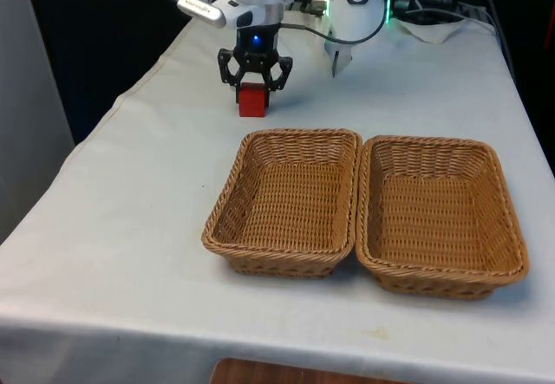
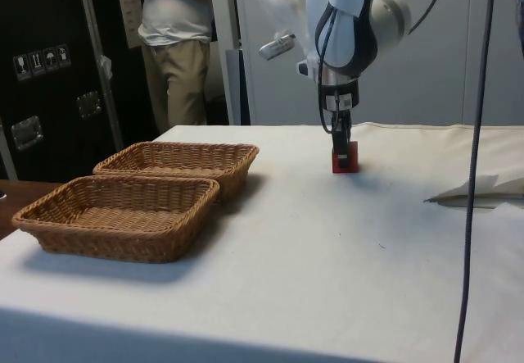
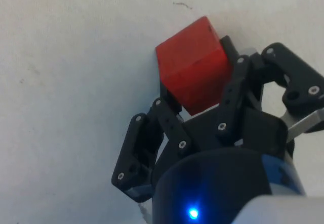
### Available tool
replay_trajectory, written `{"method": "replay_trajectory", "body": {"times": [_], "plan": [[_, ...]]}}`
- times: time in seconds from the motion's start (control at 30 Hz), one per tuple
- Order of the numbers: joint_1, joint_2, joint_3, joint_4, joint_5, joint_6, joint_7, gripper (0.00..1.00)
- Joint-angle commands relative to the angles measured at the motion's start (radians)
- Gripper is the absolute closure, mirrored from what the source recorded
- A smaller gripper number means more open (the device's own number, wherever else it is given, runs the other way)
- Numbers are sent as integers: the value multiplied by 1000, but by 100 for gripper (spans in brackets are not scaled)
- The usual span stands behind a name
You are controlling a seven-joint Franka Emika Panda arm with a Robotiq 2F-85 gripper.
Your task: Pick up the red cube and place it into the right basket.
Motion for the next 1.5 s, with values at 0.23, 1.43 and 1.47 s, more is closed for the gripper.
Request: {"method": "replay_trajectory", "body": {"times": [0.23, 1.43, 1.47], "plan": [[-6, -19, 4, 1, 6, -5, -9, 97], [5, -237, -39, 96, -98, -256, 38, 97], [2, -238, -34, 79, -73, -234, 15, 97]]}}
